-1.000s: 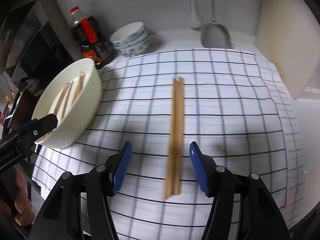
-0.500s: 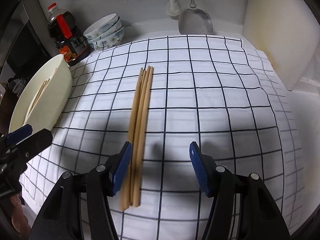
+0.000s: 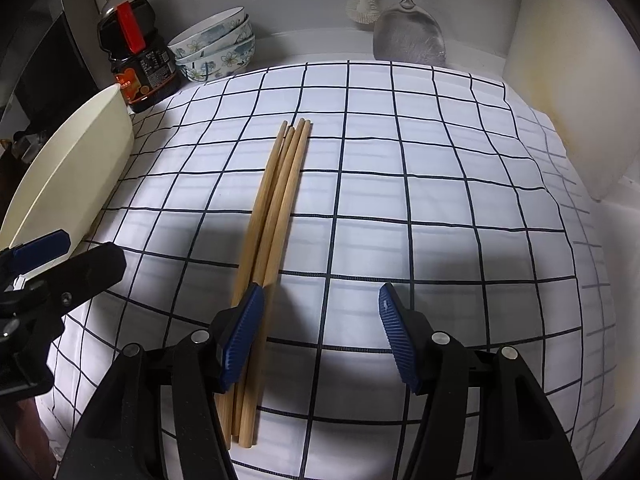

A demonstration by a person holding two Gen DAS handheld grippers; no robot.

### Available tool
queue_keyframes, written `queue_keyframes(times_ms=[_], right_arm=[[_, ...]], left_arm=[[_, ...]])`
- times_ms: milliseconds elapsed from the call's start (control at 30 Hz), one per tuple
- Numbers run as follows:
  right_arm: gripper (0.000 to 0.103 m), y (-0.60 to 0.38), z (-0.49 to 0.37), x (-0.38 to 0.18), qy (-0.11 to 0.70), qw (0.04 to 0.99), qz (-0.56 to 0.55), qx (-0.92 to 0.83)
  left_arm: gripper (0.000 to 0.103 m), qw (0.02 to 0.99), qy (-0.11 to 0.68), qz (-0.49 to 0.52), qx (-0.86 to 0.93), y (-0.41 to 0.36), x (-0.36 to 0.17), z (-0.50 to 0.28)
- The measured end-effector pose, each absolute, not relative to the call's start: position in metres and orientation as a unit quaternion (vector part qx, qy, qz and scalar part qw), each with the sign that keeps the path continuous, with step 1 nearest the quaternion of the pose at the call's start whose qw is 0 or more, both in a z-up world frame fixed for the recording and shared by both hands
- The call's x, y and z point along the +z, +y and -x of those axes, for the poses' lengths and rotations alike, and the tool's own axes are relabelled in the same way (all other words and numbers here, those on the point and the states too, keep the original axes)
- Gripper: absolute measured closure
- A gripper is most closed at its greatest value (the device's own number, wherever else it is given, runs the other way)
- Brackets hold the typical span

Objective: Organize utensils
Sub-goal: 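Lower the open right tool over the chopsticks on the grid cloth, then close the right tool on one wooden chopstick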

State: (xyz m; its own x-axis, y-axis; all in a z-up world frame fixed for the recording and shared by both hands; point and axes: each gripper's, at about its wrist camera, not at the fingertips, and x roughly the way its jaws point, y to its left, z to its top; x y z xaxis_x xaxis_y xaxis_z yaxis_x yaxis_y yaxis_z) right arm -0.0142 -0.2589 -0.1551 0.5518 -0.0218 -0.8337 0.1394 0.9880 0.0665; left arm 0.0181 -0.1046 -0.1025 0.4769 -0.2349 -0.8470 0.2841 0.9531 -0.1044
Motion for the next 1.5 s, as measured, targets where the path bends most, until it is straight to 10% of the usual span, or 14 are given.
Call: queue_keyframes(times_ms=[1100, 1500], right_arm=[[0.046, -0.288, 0.015, -0.159, 0.443, 0.892, -0.032, -0.080], [0.047, -0.283, -0.005, -0.159, 0.439, 0.897, -0.018, -0.058]], left_arm=[[0.009, 0.861, 0.490, -0.062, -0.120, -0.120, -0.140, -0.033], [0.025, 0.863, 0.485, -0.072, -0.122, -0.133, -0.144, -0.045]])
